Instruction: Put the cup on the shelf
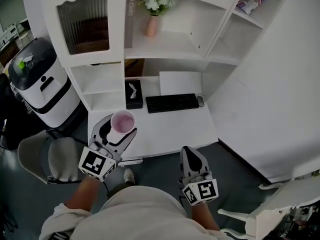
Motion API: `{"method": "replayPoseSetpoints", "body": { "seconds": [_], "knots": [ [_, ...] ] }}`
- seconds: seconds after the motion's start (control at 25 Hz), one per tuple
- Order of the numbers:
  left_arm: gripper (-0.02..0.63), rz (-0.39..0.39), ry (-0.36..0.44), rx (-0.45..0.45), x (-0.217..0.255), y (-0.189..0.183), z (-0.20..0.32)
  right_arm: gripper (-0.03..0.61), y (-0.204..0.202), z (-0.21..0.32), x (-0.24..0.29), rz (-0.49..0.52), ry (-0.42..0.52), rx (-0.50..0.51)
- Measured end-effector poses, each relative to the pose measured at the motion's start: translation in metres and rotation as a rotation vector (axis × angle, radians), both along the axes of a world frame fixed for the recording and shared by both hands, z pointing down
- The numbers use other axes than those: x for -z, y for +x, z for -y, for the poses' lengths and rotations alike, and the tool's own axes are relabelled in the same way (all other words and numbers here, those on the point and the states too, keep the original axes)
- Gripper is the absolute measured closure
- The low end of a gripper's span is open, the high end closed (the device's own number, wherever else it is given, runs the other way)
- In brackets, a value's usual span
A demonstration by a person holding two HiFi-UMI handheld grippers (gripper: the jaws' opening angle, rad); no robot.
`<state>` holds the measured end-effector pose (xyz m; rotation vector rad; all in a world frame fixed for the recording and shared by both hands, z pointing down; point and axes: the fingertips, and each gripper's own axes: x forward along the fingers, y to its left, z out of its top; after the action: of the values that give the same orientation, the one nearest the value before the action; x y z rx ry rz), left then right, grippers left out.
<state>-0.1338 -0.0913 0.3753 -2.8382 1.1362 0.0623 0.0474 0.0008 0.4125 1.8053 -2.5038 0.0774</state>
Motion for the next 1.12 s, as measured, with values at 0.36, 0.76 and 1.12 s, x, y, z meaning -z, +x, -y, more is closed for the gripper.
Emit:
{"method": "replayPoseSetpoints", "body": {
  "seconds": [0.36,0.76,1.12],
  "knots": [
    [0.321,-0.001,0.004,-0.078,0.012,0.015,0.082,0.574,-0.007,0.078,0.009,0.007,0.016,-0.044],
    [0.321,0.000,-0.001,-0.089,0.019,0.035,0.139,0.574,0.006,0.115,0.007,0.020,0.017,-0.049],
    [0.321,0.009,-0.026,-0.002,0.029,0.058,0.182,0.574,0.047,0.141,0.009,0.023,0.016,0.006]
  ]
}}
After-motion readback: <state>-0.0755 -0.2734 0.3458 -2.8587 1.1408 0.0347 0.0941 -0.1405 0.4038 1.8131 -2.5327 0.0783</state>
